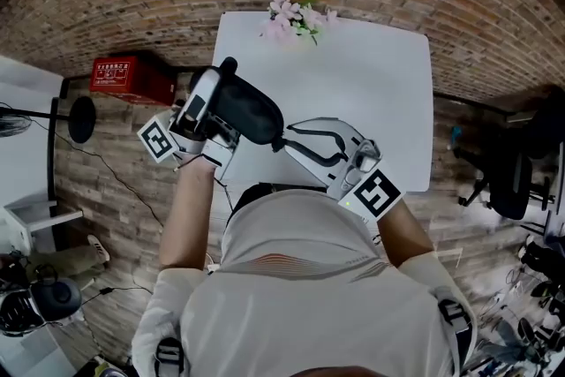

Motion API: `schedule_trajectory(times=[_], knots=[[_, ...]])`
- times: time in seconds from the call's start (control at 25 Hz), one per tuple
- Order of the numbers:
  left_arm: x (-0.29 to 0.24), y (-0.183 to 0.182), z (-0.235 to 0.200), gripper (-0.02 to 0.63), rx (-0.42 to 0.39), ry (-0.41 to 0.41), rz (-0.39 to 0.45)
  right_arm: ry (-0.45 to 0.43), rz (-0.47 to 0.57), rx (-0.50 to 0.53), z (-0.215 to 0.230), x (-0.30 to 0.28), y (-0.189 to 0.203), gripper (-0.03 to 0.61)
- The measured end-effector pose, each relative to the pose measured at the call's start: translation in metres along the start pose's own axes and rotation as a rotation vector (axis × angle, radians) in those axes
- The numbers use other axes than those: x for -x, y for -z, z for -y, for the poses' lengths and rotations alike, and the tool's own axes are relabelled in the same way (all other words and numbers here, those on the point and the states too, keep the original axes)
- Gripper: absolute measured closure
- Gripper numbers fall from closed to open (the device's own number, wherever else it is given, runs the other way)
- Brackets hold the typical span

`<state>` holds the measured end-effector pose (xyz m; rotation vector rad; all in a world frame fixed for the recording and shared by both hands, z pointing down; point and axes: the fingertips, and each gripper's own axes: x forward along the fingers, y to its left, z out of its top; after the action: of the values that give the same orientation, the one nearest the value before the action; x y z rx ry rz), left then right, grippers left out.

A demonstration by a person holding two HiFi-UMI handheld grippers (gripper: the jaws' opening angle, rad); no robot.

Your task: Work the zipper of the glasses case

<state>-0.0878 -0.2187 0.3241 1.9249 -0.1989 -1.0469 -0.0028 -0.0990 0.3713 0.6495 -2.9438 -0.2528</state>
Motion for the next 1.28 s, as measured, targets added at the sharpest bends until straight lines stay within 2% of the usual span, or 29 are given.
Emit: schedule_trajectory(times=[0.24,0.56,0.8,1.0,1.28], knots=[[0.001,0.002,-0.003,0.351,0.012,-0.002,0.008,0.028,0.0,0.021,0.0,-0.005,0.0,0.454],[0.011,-0.002,-0.01,0.351,-0.048,-0.055,0.037,0.094,-0.004,-0.002,0.004,-0.005,0.001,0.499],[0.016,-0.006,-0.016,0.351,-0.064,-0.099,0.068,0.127,-0.061,0.018,0.007,-0.007,0.009,0.502],[0.019,-0.008,-0.016,0.35,-0.104,-0.132,0.095,0.178,-0.072,0.017,0.014,-0.01,0.011,0.5],[0.021,-0.011,-0.022,0.351,-0.112,-0.151,0.133,0.212,-0.092,0.022,0.016,-0.012,0.019,0.487]])
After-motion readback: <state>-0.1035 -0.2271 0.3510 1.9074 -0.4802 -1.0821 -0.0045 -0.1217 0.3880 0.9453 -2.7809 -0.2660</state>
